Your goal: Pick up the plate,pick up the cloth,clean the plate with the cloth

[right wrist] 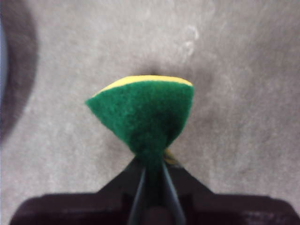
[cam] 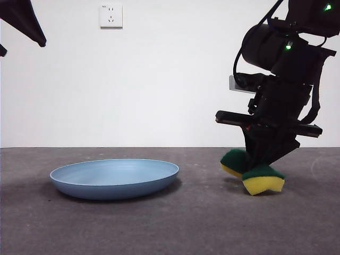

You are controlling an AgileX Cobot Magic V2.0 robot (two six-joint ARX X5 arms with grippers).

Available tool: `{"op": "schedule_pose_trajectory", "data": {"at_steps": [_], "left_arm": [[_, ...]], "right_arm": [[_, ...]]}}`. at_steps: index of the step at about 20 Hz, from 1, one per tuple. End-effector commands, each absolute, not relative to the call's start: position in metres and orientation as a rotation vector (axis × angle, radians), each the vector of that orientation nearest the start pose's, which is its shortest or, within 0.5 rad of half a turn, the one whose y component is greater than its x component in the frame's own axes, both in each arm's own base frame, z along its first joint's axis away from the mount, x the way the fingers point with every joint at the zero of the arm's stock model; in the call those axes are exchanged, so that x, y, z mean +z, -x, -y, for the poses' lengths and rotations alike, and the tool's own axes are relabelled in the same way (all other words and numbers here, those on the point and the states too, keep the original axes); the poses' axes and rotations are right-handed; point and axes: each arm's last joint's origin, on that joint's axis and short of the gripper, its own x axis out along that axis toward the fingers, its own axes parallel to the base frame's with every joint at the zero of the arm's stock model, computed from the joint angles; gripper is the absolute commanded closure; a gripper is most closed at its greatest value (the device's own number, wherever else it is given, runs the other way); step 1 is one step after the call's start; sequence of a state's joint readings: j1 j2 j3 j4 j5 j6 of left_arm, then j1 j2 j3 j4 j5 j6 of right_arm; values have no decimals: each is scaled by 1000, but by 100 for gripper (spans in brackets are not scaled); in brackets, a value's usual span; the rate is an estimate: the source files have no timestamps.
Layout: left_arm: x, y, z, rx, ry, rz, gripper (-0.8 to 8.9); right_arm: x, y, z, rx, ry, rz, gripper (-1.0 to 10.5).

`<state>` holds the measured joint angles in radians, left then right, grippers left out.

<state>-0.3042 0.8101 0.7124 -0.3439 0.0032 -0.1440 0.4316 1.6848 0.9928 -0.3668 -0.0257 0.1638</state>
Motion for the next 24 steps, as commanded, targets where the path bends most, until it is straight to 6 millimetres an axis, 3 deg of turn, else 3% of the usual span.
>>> {"op": "schedule_pose_trajectory", "data": {"at_steps": [1, 4, 6, 9, 10, 18, 24], "left_arm": [[286, -165, 53, -272, 81, -479, 423], [284, -165, 53, -270, 78, -497, 423], [283, -164, 52, -269, 75, -510, 423], [282, -164, 52, -268, 73, -523, 423], [281, -163, 52, -267, 73, -528, 423], [279, -162, 52, -264, 67, -556, 423], [279, -162, 52, -262, 59, -555, 424]], "right_arm": [[167, -294, -136, 339, 96, -1076, 962], [167, -294, -136, 342, 102, -1076, 832], [167, -294, -136, 342, 102, -1077, 670], [167, -293, -136, 335, 107, -1084, 334], [167, -293, -136, 333, 107, -1085, 277], [168, -292, -135, 332, 105, -1089, 279], [195, -282, -131, 344, 91, -1036, 321]]}}
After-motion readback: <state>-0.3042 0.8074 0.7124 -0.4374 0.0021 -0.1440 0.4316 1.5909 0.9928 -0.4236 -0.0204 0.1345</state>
